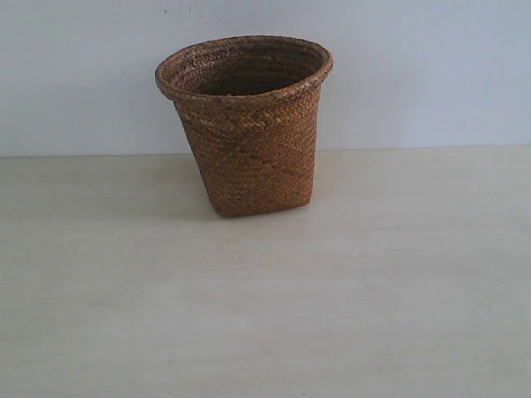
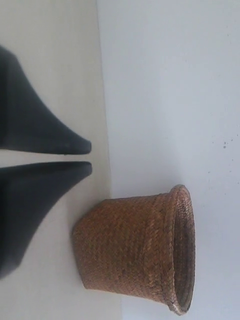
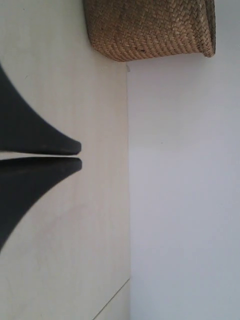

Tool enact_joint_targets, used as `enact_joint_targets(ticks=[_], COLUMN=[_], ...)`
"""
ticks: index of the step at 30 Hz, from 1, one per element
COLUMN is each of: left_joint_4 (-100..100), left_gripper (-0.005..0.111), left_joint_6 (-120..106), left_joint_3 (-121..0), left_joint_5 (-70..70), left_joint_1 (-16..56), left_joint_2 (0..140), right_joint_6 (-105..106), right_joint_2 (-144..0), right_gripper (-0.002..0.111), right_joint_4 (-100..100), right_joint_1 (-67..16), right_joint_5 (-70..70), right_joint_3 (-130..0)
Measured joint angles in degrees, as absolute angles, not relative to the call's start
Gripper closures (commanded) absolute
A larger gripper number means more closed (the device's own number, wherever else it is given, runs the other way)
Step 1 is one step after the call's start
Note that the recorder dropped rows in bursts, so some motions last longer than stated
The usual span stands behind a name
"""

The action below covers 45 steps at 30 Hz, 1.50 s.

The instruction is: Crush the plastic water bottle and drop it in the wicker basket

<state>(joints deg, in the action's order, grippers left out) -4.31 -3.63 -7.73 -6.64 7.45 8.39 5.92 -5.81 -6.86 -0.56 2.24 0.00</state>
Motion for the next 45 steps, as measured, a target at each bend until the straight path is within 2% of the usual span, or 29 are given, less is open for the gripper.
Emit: enact_joint_targets(ticks=[9, 25, 45], left_joint_4=[-4.3, -3.2, -3.1], left_gripper=[0.102, 0.102, 0.102], left_joint_6=[-1.6, 0.0, 0.0], left_joint_3=[-0.4, -0.2, -0.2], left_joint_5=[-6.8, -16.4, -16.5], left_joint_1=[4.6, 4.5, 4.5], left_joint_2=[2.1, 0.2, 0.2], right_joint_6=[5.9, 5.9, 5.9], right_joint_2=[-5.8, -5.8, -5.8], right_gripper=[0.108, 0.108, 0.108], right_joint_4=[-6.9, -6.9, -6.9], right_joint_1=[-0.6, -0.6, -0.6], right_joint_5=[2.4, 2.4, 2.4], right_joint_3=[0.0, 0.0, 0.0])
